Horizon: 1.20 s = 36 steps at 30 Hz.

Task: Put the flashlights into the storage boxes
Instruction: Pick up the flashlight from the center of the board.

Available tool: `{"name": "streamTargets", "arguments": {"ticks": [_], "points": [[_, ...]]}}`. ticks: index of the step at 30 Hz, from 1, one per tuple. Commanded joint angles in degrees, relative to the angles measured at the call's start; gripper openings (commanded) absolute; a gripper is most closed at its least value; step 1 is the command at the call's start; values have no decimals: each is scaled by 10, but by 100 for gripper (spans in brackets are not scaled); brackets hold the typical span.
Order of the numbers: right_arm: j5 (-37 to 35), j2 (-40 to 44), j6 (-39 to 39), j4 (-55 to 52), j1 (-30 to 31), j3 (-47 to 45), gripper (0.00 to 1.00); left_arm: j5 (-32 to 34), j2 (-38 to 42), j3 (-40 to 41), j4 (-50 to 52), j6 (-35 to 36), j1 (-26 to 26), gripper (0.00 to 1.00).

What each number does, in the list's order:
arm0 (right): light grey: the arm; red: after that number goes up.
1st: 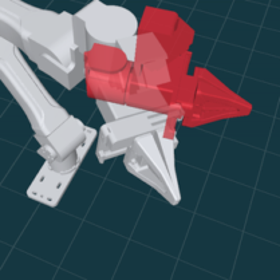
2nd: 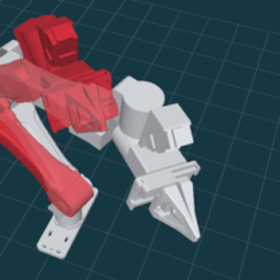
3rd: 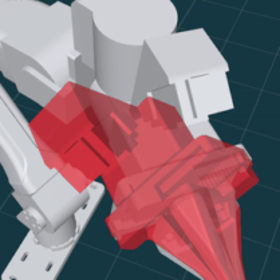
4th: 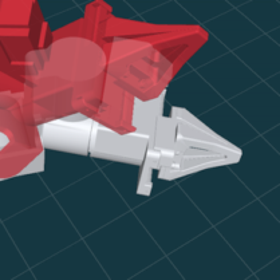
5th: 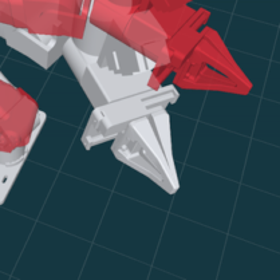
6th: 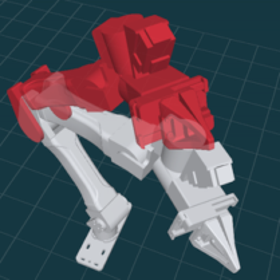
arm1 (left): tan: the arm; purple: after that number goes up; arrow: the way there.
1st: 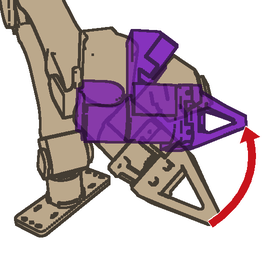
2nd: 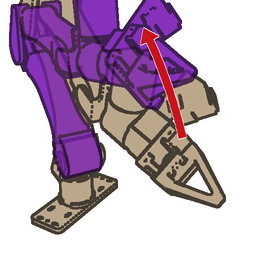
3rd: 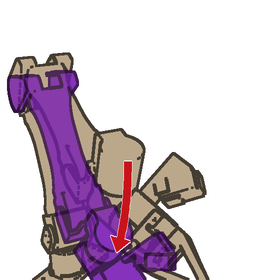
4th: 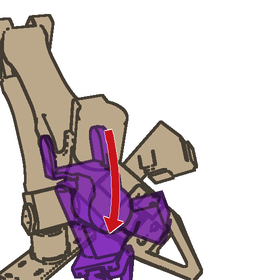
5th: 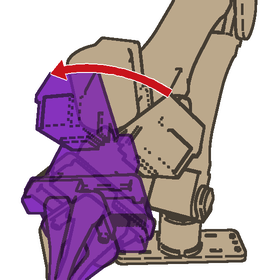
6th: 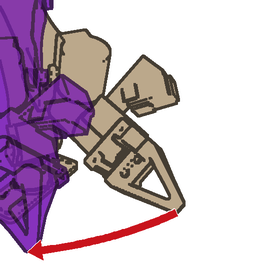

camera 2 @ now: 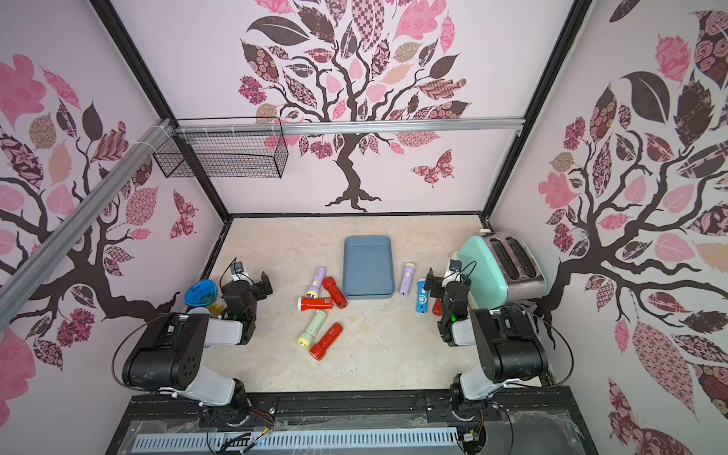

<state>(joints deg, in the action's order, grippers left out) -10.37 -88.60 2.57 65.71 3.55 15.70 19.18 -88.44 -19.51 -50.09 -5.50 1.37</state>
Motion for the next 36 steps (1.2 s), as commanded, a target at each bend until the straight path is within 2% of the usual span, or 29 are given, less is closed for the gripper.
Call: {"name": "streamTargets", "arguments": {"ticks": [1, 36], "points": [[9, -6, 0, -1, -3, 9, 99, -2, -7, -18, -9, 8, -4, 98], [-1, -3, -12, 19, 10, -3, 100, -3, -7, -18, -8, 8, -3, 98]]}}
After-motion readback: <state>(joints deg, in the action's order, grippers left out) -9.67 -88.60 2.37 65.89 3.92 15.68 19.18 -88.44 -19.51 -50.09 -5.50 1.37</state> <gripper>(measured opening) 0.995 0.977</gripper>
